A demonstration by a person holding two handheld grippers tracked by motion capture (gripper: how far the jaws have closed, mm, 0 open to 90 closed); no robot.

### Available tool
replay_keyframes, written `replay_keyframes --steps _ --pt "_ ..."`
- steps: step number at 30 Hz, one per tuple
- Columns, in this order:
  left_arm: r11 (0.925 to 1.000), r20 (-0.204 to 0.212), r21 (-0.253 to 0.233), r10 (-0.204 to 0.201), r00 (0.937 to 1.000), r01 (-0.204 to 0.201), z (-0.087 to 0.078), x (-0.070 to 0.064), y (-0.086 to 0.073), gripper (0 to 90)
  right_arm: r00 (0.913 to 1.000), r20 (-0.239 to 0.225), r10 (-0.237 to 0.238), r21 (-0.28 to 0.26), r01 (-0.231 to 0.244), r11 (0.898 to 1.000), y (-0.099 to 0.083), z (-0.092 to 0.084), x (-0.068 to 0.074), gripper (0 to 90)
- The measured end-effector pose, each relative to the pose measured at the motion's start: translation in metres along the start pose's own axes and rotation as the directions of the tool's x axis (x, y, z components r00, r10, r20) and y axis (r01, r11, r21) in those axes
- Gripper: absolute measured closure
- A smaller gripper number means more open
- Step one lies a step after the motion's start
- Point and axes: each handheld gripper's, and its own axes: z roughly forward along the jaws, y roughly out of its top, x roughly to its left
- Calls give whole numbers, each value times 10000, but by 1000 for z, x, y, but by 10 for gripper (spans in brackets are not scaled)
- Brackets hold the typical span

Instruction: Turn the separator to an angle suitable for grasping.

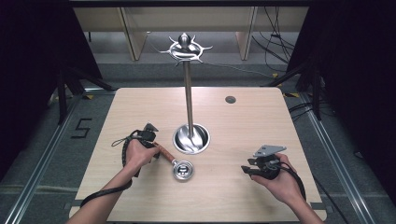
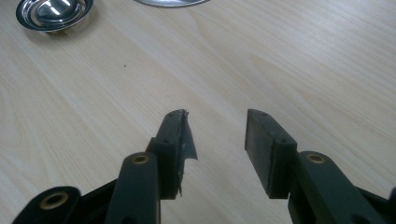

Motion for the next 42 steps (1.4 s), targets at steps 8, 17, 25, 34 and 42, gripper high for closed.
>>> replay_keyframes --steps 8,17,25,34,42 --pt "9999 179 -46 -120 9998 121 5 -4 13 877 9999 -30 127 53 -127 9999 0 0 0 580" --pt "9872 857 -488 -1475 9853 1521 -8 -9 2 540 10000 42 -40 0 40 10000 0 1 -1 569" --pt "9880 926 -192 -1511 9842 1535 -4 -25 3 440 10000 23 -45 -131 45 9999 -1 3 1 558" --pt "9857 811 212 -1685 9824 1673 5 -39 13 430 10000 -13 -20 -5 20 10000 -2 4 -1 545" --pt "9925 504 359 -1184 9917 1167 9 -47 14 444 9998 -12 188 -94 -188 9998 -4 7 3 539"
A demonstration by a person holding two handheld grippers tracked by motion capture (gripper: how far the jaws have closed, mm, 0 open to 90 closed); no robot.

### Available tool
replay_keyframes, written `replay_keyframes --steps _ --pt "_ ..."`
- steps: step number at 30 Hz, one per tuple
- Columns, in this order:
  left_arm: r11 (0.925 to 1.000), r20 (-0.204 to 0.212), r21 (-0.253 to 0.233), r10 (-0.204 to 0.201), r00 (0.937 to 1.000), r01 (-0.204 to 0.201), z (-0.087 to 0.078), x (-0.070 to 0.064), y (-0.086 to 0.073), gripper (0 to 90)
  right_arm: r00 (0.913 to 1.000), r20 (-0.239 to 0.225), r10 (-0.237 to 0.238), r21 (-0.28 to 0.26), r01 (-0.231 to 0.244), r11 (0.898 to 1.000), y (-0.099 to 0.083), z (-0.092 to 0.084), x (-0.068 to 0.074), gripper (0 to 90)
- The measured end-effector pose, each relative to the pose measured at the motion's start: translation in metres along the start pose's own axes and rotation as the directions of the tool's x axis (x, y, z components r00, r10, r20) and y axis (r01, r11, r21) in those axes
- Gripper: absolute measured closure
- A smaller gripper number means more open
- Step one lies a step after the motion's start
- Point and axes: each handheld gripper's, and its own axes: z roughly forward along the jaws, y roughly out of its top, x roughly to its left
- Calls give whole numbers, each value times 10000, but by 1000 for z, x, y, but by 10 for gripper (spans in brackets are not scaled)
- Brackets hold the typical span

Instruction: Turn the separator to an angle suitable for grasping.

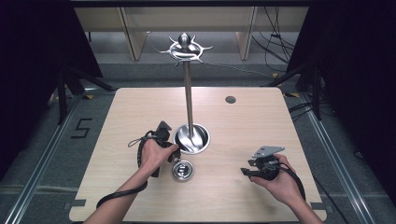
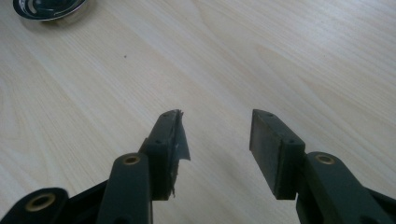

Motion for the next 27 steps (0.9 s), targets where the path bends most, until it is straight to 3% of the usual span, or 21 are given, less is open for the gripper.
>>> replay_keyframes --steps 4,5,6,7,8,9,10,11,12,14,16,18,19,24,25,26,27 --pt "10000 -328 -67 65 9994 -67 0 -1 0 504 9999 -14 -126 155 126 9998 0 0 -3 537" --pt "9991 -192 186 397 9990 -394 -2 1 0 516 10000 -83 -25 369 28 9993 0 -1 -3 537" --pt "9997 -352 39 246 9991 -245 0 1 -1 526 10000 -70 17 357 -15 9994 0 -1 -3 537" --pt "9995 -389 101 296 9988 -292 -1 1 -1 537 10000 -76 42 362 -39 9993 0 -1 -3 537" --pt "9998 -346 185 -29 9994 36 -2 -1 -3 546 10000 -83 38 358 -35 9994 0 -1 -3 537" --pt "9998 -346 185 -29 9994 36 -2 -1 -3 559 10000 -83 38 358 -35 9994 0 -1 -3 537" --pt "9977 -522 301 623 9967 -608 -4 4 -3 572 10000 -83 -4 349 7 9994 0 -1 -3 536" --pt "9979 -596 226 626 9963 -614 -4 5 -4 585 10000 -40 -56 197 57 9998 0 0 -2 536" --pt "9993 -539 286 254 9982 -239 -5 3 -6 603 9998 -30 -172 148 173 9997 0 0 -3 536" --pt "9984 -490 382 445 9978 -426 -7 5 -7 638 9997 -69 -232 162 233 9996 0 1 -3 536" --pt "9990 -845 241 386 9957 -367 -8 8 -10 675 10000 -62 -25 258 26 9997 0 1 -2 536" --pt "9986 -918 240 496 9945 -476 -9 12 -11 684 10000 -65 5 265 -4 9996 0 1 -1 535" --pt "9980 -937 227 606 9937 -587 -9 14 -11 685 9997 -78 -211 336 213 9992 0 0 -3 535" --pt "9972 -986 217 730 9925 -712 -8 15 -10 672 9999 -121 42 414 -37 9991 1 0 -2 533" --pt "9939 -959 433 1056 9898 -1019 -9 17 -9 668 9999 -126 21 470 -15 9989 1 -1 -2 533" --pt "9963 -920 370 806 9925 -775 -8 16 -10 665 9999 -129 30 471 -24 9989 1 -1 -2 533" --pt "9960 -911 383 842 9923 -810 -8 16 -10 662 9999 -136 42 475 -35 9989 1 -1 -2 533"
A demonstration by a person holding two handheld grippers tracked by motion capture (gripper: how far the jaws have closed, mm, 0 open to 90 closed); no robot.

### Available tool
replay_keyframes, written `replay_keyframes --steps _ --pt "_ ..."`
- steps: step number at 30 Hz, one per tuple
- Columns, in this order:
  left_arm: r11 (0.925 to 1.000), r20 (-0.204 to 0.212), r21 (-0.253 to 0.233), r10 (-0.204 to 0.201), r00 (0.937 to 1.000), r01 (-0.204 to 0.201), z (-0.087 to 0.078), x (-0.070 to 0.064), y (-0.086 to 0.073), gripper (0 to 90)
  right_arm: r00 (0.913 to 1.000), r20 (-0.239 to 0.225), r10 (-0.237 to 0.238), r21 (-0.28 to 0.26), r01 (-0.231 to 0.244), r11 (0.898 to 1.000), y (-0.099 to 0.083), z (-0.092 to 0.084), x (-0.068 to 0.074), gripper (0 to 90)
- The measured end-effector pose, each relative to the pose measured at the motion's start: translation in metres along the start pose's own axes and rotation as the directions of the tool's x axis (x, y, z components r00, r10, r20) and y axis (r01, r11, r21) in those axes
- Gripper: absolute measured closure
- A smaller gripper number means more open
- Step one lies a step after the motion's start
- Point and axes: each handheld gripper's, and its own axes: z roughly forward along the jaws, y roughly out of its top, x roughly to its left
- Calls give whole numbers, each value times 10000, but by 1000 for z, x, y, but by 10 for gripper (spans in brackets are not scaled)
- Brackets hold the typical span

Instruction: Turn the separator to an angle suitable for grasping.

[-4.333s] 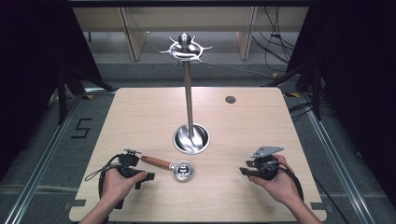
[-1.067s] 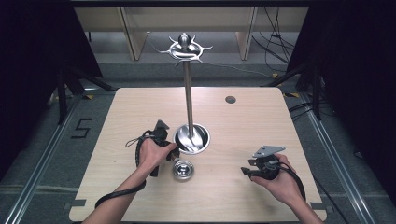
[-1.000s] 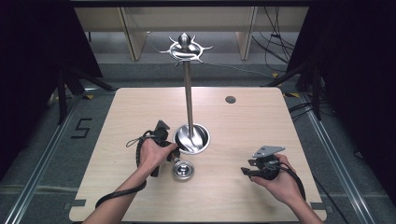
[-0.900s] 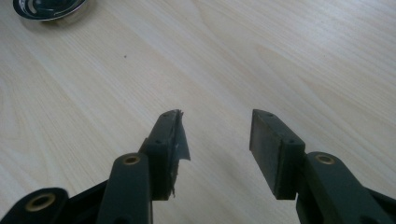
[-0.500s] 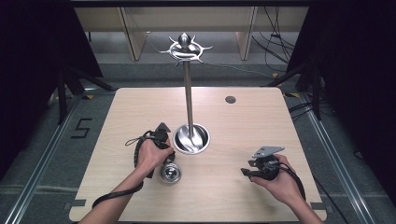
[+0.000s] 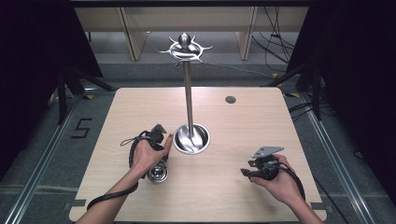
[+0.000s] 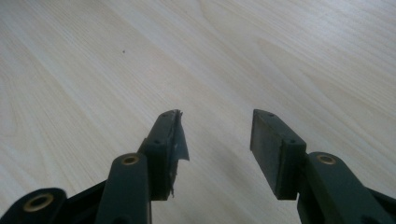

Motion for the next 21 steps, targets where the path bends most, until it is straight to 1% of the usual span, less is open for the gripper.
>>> replay_keyframes --steps 2,3,4,5,6,7,8,9,10,11,12,13,14,15,16,17,18,19,20,21 --pt "10000 -15 26 15 10000 -15 0 0 0 656 10000 1 -21 6 21 10000 0 0 0 532" --pt "10000 -61 -24 85 9999 -85 1 -1 1 650 10000 0 -20 10 20 10000 0 0 0 532" --pt "9999 -119 40 162 9998 -161 1 -2 1 641 10000 -4 -32 10 32 10000 0 0 0 531" --pt "9999 -119 40 162 9998 -161 1 -2 1 631 10000 -4 -38 17 38 10000 0 0 0 531" --pt "10000 -342 -3 -7 9994 7 3 -6 2 630 9999 -57 95 95 -95 9999 0 0 1 531" --pt "10000 -342 -3 -7 9994 7 3 -6 2 631 9999 -48 125 -69 -125 9999 -1 1 2 531" --pt "9996 -494 134 240 9985 -233 3 -7 3 638 10000 65 22 -398 -19 9992 -2 4 2 531" --pt "9996 -494 134 240 9985 -233 3 -7 3 654 10000 65 22 -398 -19 9992 -2 4 2 531" --pt "9999 -586 -45 114 9982 -117 4 -9 3 654 10000 63 -16 -318 18 9995 -2 4 2 531" --pt "9997 -629 -47 224 9978 -227 4 -9 3 664 9999 -82 58 70 -58 10000 0 0 1 530" --pt "9995 -671 -49 295 9973 -299 4 -8 3 664 9999 -82 58 70 -58 10000 0 0 1 530" --pt "9981 -685 165 598 9959 -588 2 -8 2 669 9999 -19 -106 -7 106 9999 -1 1 0 530" --pt "9988 -722 40 500 9961 -498 2 -9 1 670 10000 -22 -77 2 77 10000 -1 1 0 530" --pt "9989 -730 -180 408 9965 -423 4 -8 1 672 10000 73 -24 -390 27 9992 -2 5 1 530" --pt "9989 -730 -180 408 9965 -423 4 -8 1 676 10000 73 -24 -390 27 9992 -2 5 1 530" --pt "9990 -616 -88 436 9972 -442 2 -4 1 681 10000 -38 -64 25 64 10000 -1 1 1 529" --pt "9979 -563 43 647 9963 -646 0 0 1 685 9999 -47 -90 23 90 10000 -1 1 0 529" --pt "9993 -539 -219 289 9981 -301 1 0 0 689 9999 -58 -89 20 89 10000 -1 2 1 529" --pt "9978 -416 -24 662 9969 -663 -1 4 0 691 10000 0 -63 -219 63 9997 -2 4 1 529" --pt "9980 -323 -114 610 9976 -614 0 6 -1 692 9999 32 -96 -361 97 9993 -2 5 1 528"
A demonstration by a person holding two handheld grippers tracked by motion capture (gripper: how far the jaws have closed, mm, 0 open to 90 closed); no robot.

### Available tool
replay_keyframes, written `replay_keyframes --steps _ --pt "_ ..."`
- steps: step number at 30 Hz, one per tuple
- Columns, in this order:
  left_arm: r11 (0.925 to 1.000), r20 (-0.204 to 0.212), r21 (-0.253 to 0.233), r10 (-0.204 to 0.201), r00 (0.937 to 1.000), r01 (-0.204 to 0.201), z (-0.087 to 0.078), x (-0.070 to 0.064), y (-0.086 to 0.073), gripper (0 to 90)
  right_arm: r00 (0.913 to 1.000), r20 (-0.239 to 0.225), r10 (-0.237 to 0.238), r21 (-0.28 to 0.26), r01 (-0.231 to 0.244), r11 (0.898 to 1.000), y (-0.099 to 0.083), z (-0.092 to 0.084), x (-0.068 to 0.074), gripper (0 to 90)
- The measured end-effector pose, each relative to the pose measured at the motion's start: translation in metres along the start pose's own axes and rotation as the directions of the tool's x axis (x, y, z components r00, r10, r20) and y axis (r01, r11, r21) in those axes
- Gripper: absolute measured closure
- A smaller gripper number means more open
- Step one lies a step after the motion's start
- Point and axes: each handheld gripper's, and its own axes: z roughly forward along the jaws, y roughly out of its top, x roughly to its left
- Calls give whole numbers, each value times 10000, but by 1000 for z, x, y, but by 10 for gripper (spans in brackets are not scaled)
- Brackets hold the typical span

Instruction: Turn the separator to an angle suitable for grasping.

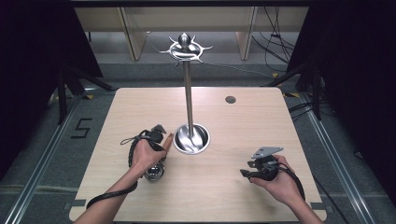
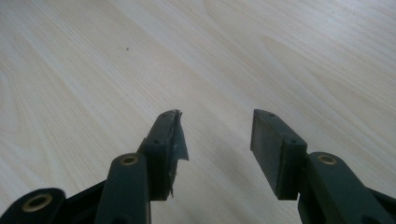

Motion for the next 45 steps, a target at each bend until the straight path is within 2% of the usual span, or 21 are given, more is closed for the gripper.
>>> replay_keyframes --steps 1,3,4,8,9,12,25,29,32,33,34,36,37,38,39,40,41,42,43,44,45 --pt "9999 56 -34 -103 9999 103 0 1 0 692 10000 -36 18 109 -17 9999 0 -1 0 528" --pt "9999 101 -29 100 9999 -100 -1 4 0 692 10000 -69 42 298 -40 9995 1 -2 0 528" --pt "9996 296 -145 -253 9992 257 -1 5 -2 693 9999 -119 28 448 -22 9990 1 -3 -1 527" --pt "9986 563 -367 -359 9978 380 0 9 -4 693 10000 -52 -44 281 46 9996 1 -1 -1 527" --pt "9989 834 -458 -47 9965 86 -1 15 -5 694 10000 -64 -8 296 10 9996 1 -2 -1 526" --pt "9982 1357 -575 -61 9907 141 -1 23 -9 694 10000 -89 -10 345 13 9994 1 -2 -1 526" --pt "9910 1896 -1302 -54 9819 306 -9 38 -25 693 9999 -90 83 333 -80 9994 0 -1 0 525" --pt "9818 1961 -1856 -21 9806 392 -14 41 -29 693 10000 -53 56 291 -54 9996 0 0 -2 526" --pt "9689 2076 -2411 -39 9782 550 -23 45 -35 693 9999 -95 66 460 -61 9989 1 -2 -2 526" --pt "9689 2076 -2411 -39 9782 550 -23 45 -35 693 9999 -95 66 460 -61 9989 1 -2 -2 526" --pt "9585 2138 -2781 -25 9769 633 -28 46 -40 693 9999 -123 66 449 -61 9990 1 -3 -2 526" --pt "9488 2205 -3093 58 9754 642 -33 48 -45 694 10000 -55 -51 292 53 9996 1 -2 -2 526" --pt "9488 2205 -3093 58 9754 642 -33 48 -45 693 10000 -87 44 346 -41 9994 1 -3 -1 526" --pt "9381 2310 -3417 252 9726 569 -36 48 -49 693 10000 -67 38 328 -36 9995 1 -3 -1 526" --pt "9381 2310 -3417 252 9726 569 -36 48 -49 693 10000 -67 38 328 -36 9995 1 -3 -1 526" --pt "9255 2420 -3736 333 9697 615 -39 49 -53 693 10000 -67 24 272 -23 9996 2 -3 -1 527" --pt "9255 2420 -3736 333 9697 615 -39 49 -53 693 10000 -24 -92 186 93 9998 2 -2 -2 528" --pt "9158 2450 -3980 493 9683 541 -43 48 -55 693 10000 -23 -76 205 77 9998 2 -3 -2 528" --pt "9158 2450 -3980 493 9683 541 -43 48 -55 694 10000 -23 -76 205 77 9998 2 -3 -2 528" --pt "9060 2501 -4209 682 9658 450 -47 47 -58 693 9999 70 129 -79 -129 9999 0 0 0 528" --pt "9060 2501 -4209 682 9658 450 -47 47 -58 693 9996 -82 266 412 -262 9988 2 -5 0 527"
